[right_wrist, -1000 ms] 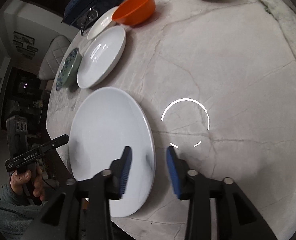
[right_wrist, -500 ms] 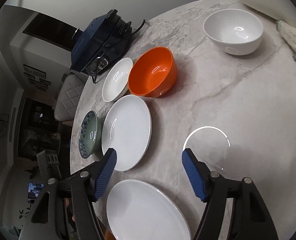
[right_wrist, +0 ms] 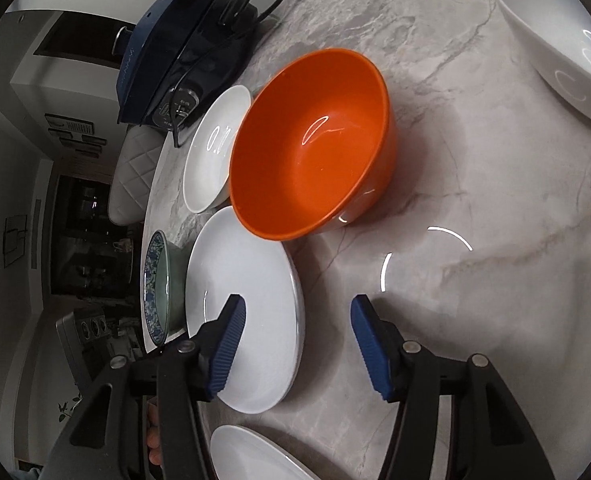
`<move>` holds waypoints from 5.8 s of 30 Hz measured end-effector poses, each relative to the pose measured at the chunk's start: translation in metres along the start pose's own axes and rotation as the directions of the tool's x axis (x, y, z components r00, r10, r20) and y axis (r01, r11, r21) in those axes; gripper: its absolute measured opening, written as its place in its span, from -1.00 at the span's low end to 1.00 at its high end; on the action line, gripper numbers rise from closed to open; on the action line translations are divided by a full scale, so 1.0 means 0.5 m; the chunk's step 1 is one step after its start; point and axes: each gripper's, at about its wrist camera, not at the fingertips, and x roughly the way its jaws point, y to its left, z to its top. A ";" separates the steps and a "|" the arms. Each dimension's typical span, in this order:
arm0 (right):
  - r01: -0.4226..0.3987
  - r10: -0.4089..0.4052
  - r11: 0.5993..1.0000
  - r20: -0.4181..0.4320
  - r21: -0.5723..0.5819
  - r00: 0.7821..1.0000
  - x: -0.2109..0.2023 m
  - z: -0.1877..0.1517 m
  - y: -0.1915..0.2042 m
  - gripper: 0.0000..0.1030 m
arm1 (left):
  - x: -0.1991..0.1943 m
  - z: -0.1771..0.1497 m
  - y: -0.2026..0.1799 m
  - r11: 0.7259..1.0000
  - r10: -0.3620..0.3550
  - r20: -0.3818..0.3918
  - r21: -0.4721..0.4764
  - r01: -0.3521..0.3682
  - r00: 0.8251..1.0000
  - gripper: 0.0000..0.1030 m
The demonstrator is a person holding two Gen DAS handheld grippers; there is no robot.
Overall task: Organize plates and bowls
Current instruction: 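Move both grippers to the medium white plate rim and close on it, then carry the medium white plate onto the large plate and open both grippers, then reach both grippers to the small white plate by the cooker and grip its rim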
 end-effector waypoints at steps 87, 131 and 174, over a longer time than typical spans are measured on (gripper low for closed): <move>0.224 -0.223 0.975 0.056 -0.007 0.973 -0.165 -0.403 0.083 -0.83 | -0.190 -0.340 -0.109 0.945 0.006 -0.087 0.326 0.022 0.996 -0.79; 0.190 -0.150 0.977 0.315 -0.101 0.937 -0.331 -0.322 0.100 0.15 | -0.400 0.092 0.083 0.992 -0.038 0.160 0.127 0.018 0.986 0.25; 0.350 -0.354 0.935 -0.190 -0.056 0.916 0.204 0.342 0.185 -0.45 | 0.135 0.523 0.010 0.854 -0.016 -0.355 0.482 0.198 0.935 -0.47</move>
